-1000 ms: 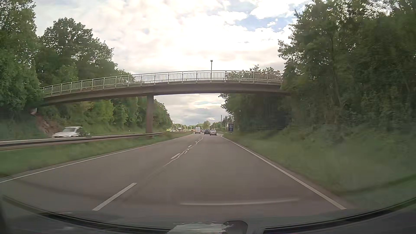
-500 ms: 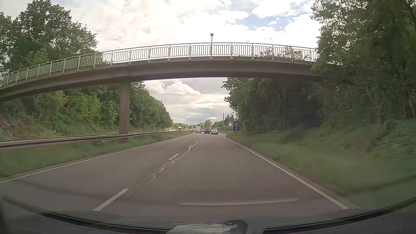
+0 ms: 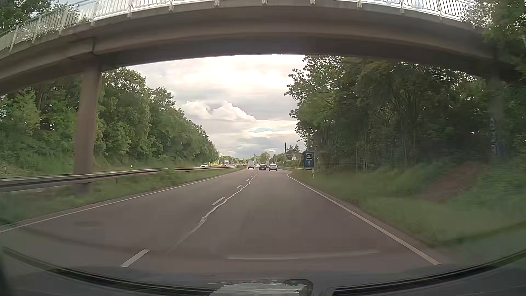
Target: Follow the waypoints while adhering to traffic rules and regulations
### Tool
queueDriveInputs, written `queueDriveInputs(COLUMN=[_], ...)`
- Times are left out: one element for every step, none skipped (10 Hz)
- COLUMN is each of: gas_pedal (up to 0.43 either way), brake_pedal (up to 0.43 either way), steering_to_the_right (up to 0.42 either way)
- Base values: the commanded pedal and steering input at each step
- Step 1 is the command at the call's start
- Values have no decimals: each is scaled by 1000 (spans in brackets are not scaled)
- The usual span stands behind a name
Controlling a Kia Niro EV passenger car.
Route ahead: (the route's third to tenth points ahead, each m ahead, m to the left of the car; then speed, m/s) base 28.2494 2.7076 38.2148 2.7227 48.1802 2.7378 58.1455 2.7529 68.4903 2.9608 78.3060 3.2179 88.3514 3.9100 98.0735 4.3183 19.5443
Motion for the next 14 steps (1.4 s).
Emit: queueDriveInputs(gas_pedal=[110,110,110,110,110,110,110,118,118,118,130,130,130,138], brake_pedal=[0,0,0,0,0,0,0,0,0,0,0,0,0,0], steering_to_the_right=[-1,-1,-1,-1,-1,-1,-1,-1,-1,-1,-1,-1,-1,-1])
